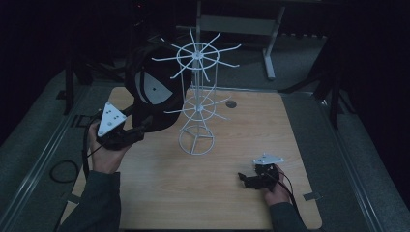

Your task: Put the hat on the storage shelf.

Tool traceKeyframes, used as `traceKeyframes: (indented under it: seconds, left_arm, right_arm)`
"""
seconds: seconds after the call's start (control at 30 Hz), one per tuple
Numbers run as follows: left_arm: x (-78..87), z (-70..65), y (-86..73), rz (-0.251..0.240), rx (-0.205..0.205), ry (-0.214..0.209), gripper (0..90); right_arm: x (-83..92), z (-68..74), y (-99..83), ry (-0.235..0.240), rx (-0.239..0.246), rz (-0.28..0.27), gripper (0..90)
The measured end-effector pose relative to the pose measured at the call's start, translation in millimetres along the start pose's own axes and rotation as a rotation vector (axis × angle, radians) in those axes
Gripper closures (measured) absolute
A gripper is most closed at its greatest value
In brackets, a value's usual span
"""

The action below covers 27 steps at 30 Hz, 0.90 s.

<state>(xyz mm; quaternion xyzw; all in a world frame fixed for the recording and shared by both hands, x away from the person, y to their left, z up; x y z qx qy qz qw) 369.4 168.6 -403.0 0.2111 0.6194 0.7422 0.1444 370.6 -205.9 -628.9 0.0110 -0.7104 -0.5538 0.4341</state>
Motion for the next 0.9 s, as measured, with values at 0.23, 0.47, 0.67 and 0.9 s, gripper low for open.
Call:
traceKeyframes:
  seconds: [0.23,0.47,0.67,0.9]
  left_arm:
    - [8.5,0.8,6.7,-0.033,0.016,0.024,29.6]
    - [10.8,4.0,3.6,-0.005,0.044,0.007,26.4]
    - [13.0,3.2,4.0,-0.002,0.07,-0.014,25.8]
    - [13.6,0.6,2.5,0.02,0.098,-0.037,25.8]
  right_arm:
    - [-0.1,0.1,0.0,0.0,-0.001,-0.001,11.7]
    - [-0.1,0.1,0.1,0.0,-0.001,-0.001,11.7]
    - [-0.1,0.1,0.0,0.0,-0.001,-0.001,11.7]
    - [-0.1,0.1,0.0,0.001,0.0,-0.001,11.7]
Point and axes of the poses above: each handheld gripper's, and its own axes: x roughly backward along the jaws, y roughly out of its top, z roughly to its left, the point moved 9 cm from there along -x, roughly forward along the jaws, and after that the axes turned 7 degrees about -z, right-handed, at the moved point
